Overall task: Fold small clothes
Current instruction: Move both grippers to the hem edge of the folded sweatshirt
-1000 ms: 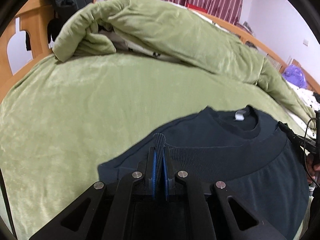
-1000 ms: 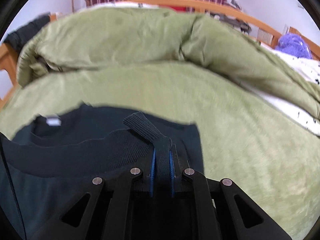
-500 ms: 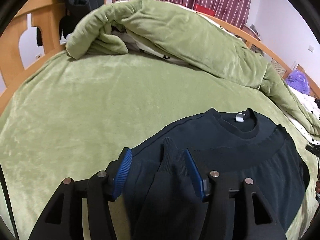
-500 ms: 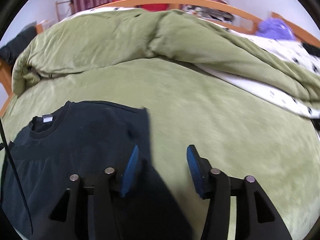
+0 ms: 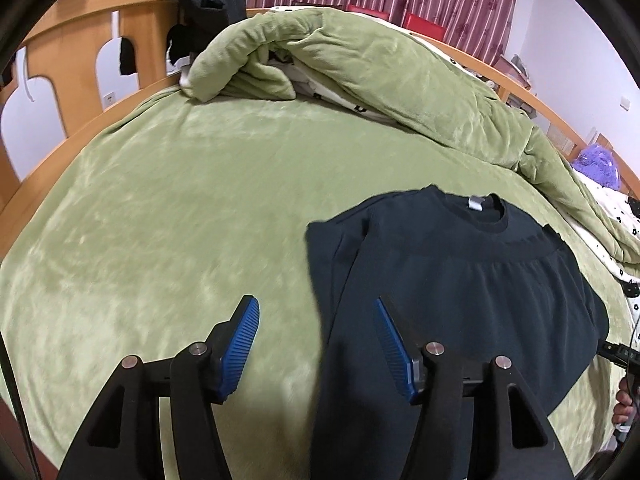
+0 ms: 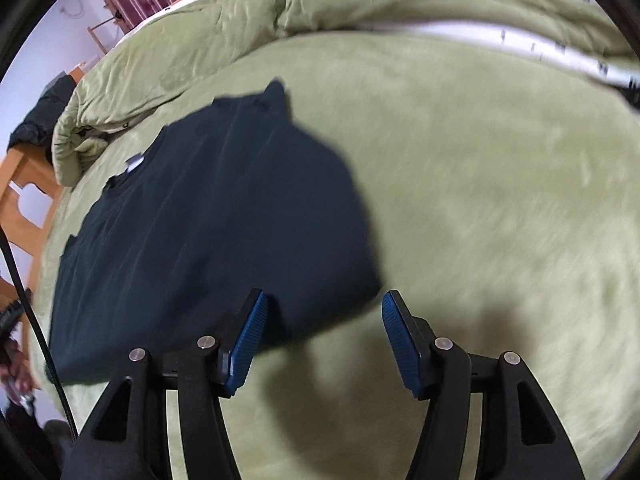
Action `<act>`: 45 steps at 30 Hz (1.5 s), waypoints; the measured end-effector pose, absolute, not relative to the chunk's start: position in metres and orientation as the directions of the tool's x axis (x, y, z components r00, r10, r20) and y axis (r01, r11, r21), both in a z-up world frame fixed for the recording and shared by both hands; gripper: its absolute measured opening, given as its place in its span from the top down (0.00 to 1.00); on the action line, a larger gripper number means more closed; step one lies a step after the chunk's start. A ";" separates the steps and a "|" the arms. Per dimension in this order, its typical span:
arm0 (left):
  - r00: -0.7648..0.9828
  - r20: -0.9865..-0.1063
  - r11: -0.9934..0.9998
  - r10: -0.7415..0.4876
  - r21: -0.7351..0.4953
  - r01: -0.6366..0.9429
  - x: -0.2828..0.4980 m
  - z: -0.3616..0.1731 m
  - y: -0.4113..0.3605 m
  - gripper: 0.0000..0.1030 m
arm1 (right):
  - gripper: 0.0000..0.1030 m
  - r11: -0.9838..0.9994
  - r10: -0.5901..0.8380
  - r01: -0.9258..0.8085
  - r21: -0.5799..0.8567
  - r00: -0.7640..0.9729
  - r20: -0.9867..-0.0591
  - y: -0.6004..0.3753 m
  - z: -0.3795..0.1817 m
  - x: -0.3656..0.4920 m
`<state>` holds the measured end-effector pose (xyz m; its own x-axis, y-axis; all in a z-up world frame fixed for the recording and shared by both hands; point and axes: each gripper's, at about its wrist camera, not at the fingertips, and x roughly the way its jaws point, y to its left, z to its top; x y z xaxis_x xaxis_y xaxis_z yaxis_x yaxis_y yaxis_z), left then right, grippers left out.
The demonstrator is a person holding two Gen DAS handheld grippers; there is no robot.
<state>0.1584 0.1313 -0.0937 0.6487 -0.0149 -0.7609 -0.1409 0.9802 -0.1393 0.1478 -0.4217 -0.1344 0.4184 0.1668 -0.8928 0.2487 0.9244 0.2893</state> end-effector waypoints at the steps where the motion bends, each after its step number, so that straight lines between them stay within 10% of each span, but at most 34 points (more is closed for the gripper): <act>1: 0.645 -0.764 0.980 -0.009 -0.136 -0.148 0.154 -0.095 0.134 0.44 | 0.42 0.914 0.177 0.267 0.305 0.414 -0.893 -0.420 -0.140 0.150; 6: 0.642 -0.766 0.972 -0.006 -0.155 -0.176 0.140 -0.099 0.149 0.44 | 0.35 0.850 0.200 0.353 0.390 0.469 -0.860 -0.421 -0.150 0.165; 8: 0.638 -0.770 0.968 -0.010 -0.166 -0.186 0.137 -0.101 0.152 0.44 | 0.47 0.836 0.204 0.363 0.411 0.490 -0.847 -0.420 -0.152 0.173; 10: 0.632 -0.775 0.967 -0.013 -0.171 -0.191 0.136 -0.103 0.154 0.44 | 0.80 0.814 0.246 0.361 0.456 0.497 -0.832 -0.419 -0.152 0.181; 13: 0.638 -0.770 0.969 -0.015 -0.168 -0.180 0.132 -0.100 0.152 0.44 | 0.86 0.825 0.219 0.356 0.438 0.513 -0.830 -0.417 -0.142 0.180; 29: 0.651 -0.757 0.988 -0.055 -0.134 -0.073 0.101 -0.087 0.132 0.44 | 0.87 0.801 0.238 0.372 0.470 0.522 -0.819 -0.427 -0.098 0.040; 45: 0.643 -0.761 0.993 -0.090 -0.115 0.003 0.088 -0.094 0.090 0.44 | 0.66 0.982 -0.111 0.189 0.005 0.597 -0.795 -0.360 -0.029 0.008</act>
